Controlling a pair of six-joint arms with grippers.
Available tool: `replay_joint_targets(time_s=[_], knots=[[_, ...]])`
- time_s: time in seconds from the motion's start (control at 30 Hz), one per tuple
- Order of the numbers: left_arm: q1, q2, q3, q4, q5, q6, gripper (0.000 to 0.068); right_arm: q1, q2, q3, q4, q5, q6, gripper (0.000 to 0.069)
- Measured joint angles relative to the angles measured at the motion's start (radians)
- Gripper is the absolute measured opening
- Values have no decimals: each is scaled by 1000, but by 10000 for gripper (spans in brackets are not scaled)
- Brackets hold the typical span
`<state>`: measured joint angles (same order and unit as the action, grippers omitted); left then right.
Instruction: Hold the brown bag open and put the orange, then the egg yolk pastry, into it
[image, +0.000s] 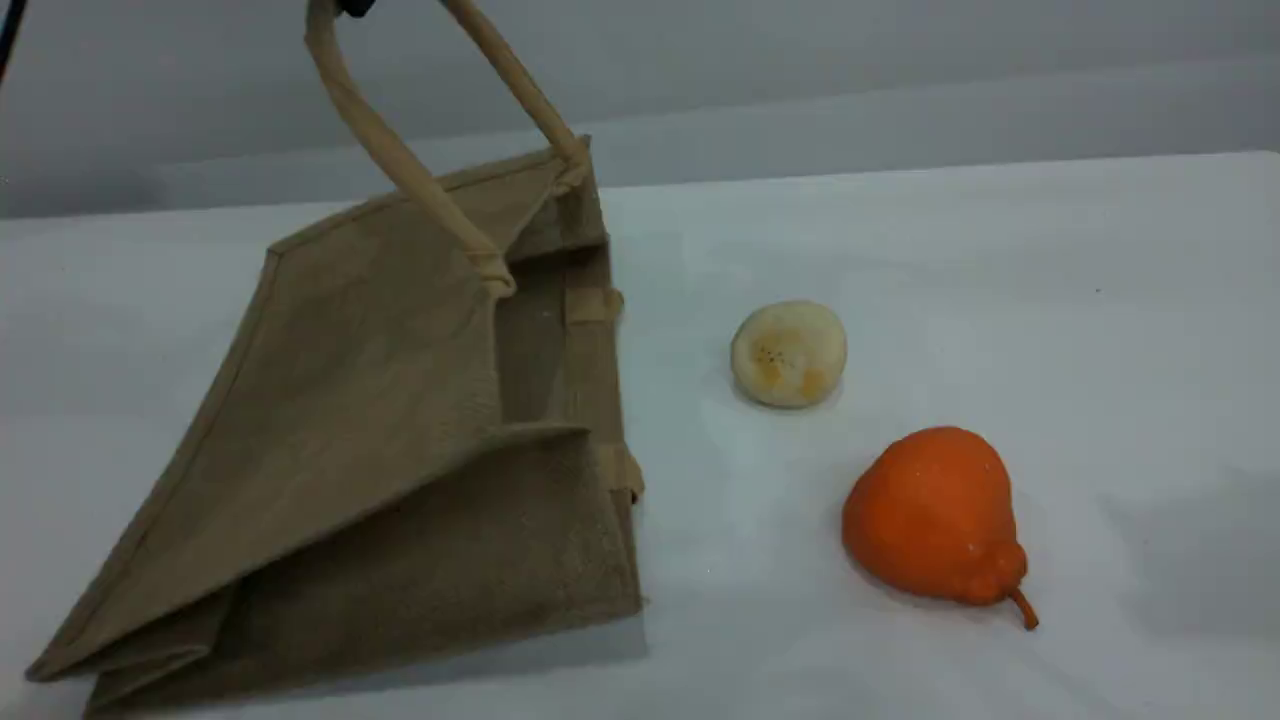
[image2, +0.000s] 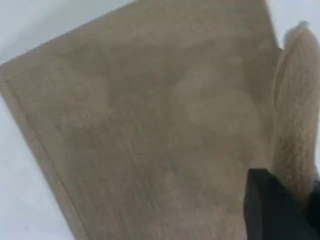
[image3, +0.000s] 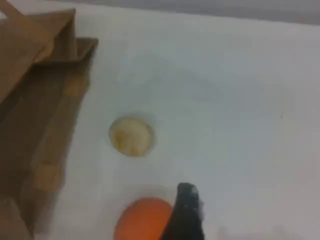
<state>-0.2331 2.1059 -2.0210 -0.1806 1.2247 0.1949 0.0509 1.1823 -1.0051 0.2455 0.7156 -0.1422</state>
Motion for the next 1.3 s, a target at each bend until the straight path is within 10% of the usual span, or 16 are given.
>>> replay_joint_targets(time_s=[0.87, 1.3], knots=[[0, -199, -6, -166, -2, 576, 87, 0, 295, 0, 304, 88, -392, 563], [0, -205, -7, -245, -2, 662, 87, 0, 485, 0, 358, 77, -457, 563]])
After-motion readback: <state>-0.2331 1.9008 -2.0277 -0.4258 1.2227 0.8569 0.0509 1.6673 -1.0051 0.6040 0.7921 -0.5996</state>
